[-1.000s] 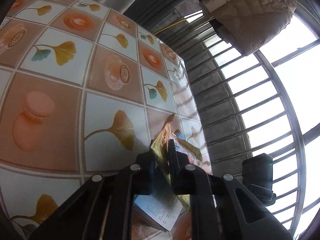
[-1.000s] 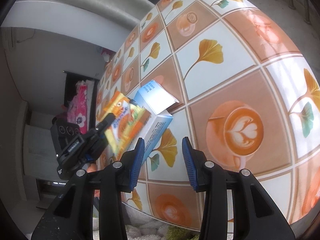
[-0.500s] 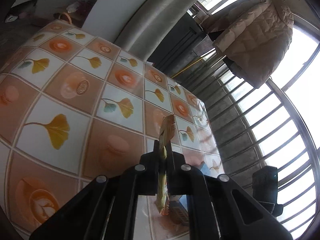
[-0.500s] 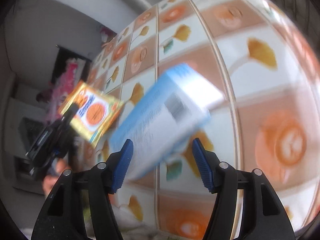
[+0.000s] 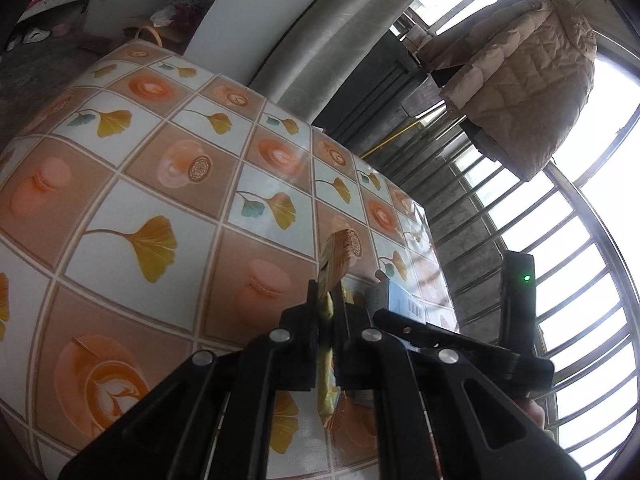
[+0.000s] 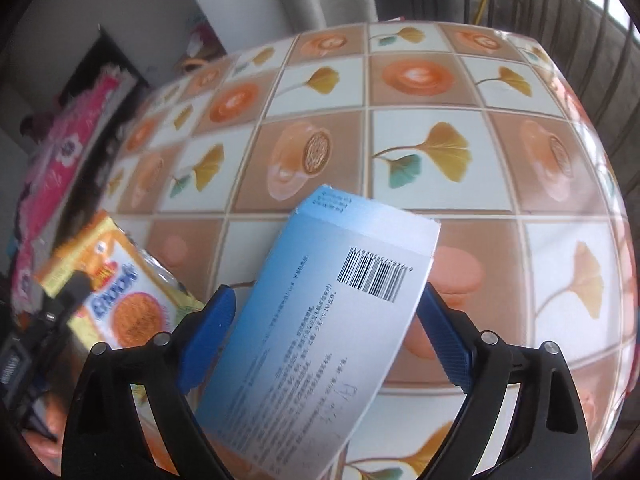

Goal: Collect trash
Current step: 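Lift the blue box and Enaak packet off the table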

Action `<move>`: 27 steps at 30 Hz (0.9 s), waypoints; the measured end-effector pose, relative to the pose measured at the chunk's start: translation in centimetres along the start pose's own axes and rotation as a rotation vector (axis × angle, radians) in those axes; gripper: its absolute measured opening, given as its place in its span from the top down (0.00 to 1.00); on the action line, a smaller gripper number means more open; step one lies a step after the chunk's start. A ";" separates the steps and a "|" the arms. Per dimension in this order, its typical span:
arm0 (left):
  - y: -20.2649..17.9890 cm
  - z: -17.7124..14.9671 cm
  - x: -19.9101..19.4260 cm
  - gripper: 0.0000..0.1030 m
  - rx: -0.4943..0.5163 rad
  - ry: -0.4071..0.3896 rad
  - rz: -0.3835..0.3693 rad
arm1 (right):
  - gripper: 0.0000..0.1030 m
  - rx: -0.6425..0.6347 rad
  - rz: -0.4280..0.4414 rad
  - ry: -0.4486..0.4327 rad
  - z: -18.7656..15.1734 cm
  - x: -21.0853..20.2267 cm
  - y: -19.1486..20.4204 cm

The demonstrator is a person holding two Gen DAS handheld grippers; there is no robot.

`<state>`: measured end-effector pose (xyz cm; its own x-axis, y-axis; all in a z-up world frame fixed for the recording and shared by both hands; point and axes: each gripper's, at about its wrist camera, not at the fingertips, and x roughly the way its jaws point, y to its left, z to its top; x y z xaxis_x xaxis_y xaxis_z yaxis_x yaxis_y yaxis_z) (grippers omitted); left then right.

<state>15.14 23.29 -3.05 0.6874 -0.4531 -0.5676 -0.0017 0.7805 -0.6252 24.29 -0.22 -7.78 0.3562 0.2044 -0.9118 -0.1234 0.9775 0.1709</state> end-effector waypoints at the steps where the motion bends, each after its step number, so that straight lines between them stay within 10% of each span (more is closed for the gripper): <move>1: 0.1 0.0 0.0 0.95 -0.002 0.000 0.000 | 0.15 -0.023 -0.012 -0.007 -0.2 -0.1 0.2; 16: -2.0 -0.4 0.1 0.95 0.099 0.011 0.028 | 0.14 -0.038 0.120 -0.037 -4.3 -4.5 -3.2; 27: -6.3 -1.2 0.6 0.95 0.271 -0.006 0.109 | 0.17 -0.119 -0.046 -0.023 -7.0 -3.8 -0.8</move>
<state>14.69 17.61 -0.07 0.6983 -0.3582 -0.6198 0.1175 0.9114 -0.3943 16.56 -2.15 -7.10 0.3852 0.1615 -0.9086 -0.2146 0.9732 0.0820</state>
